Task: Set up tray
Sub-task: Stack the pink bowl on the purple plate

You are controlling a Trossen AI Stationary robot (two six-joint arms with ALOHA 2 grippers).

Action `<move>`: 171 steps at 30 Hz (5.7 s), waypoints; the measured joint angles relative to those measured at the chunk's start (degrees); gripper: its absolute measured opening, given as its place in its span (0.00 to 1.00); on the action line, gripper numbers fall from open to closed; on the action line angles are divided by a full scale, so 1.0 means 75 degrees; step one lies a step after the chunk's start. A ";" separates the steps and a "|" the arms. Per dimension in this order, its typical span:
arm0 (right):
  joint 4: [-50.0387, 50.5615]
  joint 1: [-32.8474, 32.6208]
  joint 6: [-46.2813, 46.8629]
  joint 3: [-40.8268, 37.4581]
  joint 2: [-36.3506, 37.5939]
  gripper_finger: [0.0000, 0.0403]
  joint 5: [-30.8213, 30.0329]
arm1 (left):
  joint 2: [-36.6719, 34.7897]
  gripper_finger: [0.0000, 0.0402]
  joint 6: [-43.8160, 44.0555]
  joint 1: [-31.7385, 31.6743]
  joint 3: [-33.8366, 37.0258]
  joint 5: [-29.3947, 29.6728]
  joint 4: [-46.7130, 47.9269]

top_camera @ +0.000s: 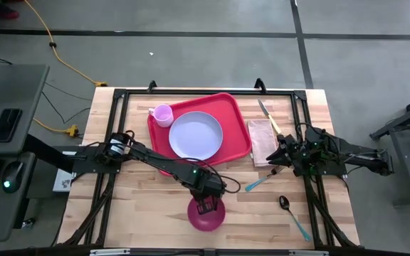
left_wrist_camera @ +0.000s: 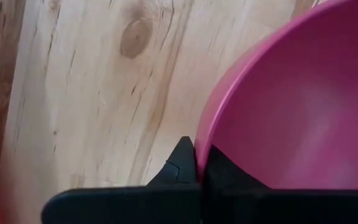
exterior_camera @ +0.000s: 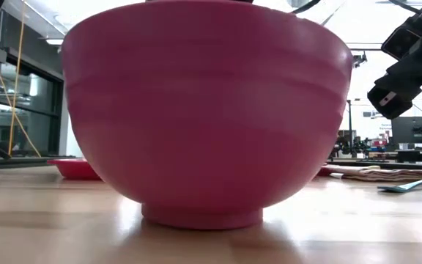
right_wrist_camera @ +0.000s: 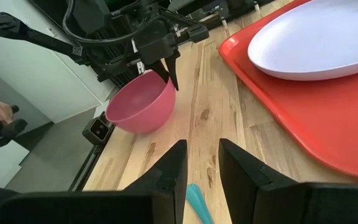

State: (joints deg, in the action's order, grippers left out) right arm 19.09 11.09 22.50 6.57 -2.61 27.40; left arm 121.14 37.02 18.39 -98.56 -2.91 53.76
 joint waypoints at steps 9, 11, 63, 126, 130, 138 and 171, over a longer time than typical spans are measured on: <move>0.0000 0.0001 0.0016 0.0000 0.0000 0.18 0.0000 | 0.0000 0.04 0.0116 -0.0005 -0.0282 -0.0114 0.0303; 0.0000 0.0000 0.0026 0.0000 0.0000 0.18 0.0000 | 0.0000 0.04 0.0114 -0.0007 -0.0521 -0.0108 0.0486; 0.0003 0.0000 -0.0146 0.0000 0.0001 0.18 0.0026 | -0.0001 0.04 0.0527 -0.4223 -0.4033 0.1259 0.4841; 0.0169 0.0020 0.0477 0.0000 0.0003 0.18 -0.0490 | -0.1833 0.04 -0.0323 -0.4986 0.0772 0.1660 0.1531; 0.0169 0.0020 0.0484 0.0000 0.0003 0.18 -0.0490 | -0.1836 0.04 -0.0394 -0.4994 0.1089 0.1657 0.1326; 0.0169 0.0020 0.0600 0.0000 0.0003 0.18 -0.0493 | -0.1836 0.04 -0.0417 -0.4948 0.1630 0.1489 0.0712; 0.0166 0.0022 0.0743 0.0000 0.0003 0.18 -0.0491 | -0.1845 0.07 -0.0519 -0.4954 0.1973 0.1722 0.0846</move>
State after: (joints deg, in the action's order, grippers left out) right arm 20.34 11.26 28.08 6.57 -2.59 23.71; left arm 107.31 33.13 -18.76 -83.77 10.00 60.10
